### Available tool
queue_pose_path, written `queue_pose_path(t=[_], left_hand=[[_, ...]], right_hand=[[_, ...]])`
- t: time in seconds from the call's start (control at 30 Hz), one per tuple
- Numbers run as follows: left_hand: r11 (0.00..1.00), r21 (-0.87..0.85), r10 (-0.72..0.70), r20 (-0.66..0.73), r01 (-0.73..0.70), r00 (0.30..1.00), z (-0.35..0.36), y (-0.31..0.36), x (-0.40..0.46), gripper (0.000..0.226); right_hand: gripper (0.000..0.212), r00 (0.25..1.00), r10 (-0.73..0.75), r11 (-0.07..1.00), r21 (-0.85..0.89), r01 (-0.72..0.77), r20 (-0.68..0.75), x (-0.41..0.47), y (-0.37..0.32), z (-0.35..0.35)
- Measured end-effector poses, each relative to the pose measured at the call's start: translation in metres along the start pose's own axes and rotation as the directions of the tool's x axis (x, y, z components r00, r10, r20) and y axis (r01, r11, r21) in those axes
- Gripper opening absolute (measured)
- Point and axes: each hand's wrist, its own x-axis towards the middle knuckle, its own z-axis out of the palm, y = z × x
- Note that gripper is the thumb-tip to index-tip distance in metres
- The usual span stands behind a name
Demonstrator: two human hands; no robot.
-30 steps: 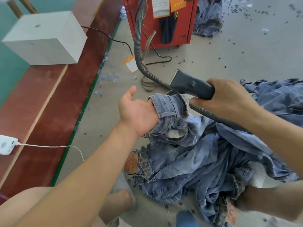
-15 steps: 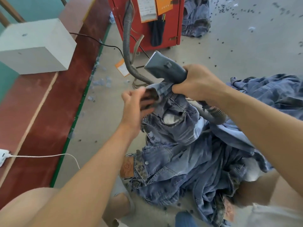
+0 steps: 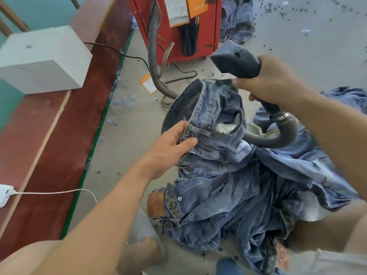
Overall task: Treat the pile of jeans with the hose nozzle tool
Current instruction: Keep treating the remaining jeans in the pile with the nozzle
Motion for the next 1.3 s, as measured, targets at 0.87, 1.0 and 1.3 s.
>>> queue_pose_path(t=[0.87, 1.0, 1.3], left_hand=[[0.776, -0.626, -0.048, 0.055, 0.072, 0.997, 0.007, 0.011, 0.004, 0.078], [0.769, -0.636, -0.058, 0.025, 0.061, 0.998, 0.011, 0.007, 0.005, 0.081], [0.721, -0.688, -0.062, 0.056, 0.083, 0.997, 0.018, 0.007, 0.004, 0.084]], right_hand=[[0.020, 0.895, -0.285, 0.906, -0.208, 0.368, 0.342, -0.076, -0.021, -0.009], [0.018, 0.870, -0.265, 0.910, -0.190, 0.368, 0.416, -0.083, -0.027, 0.004], [0.014, 0.922, -0.194, 0.971, -0.070, 0.229, 0.334, -0.070, -0.032, -0.021]])
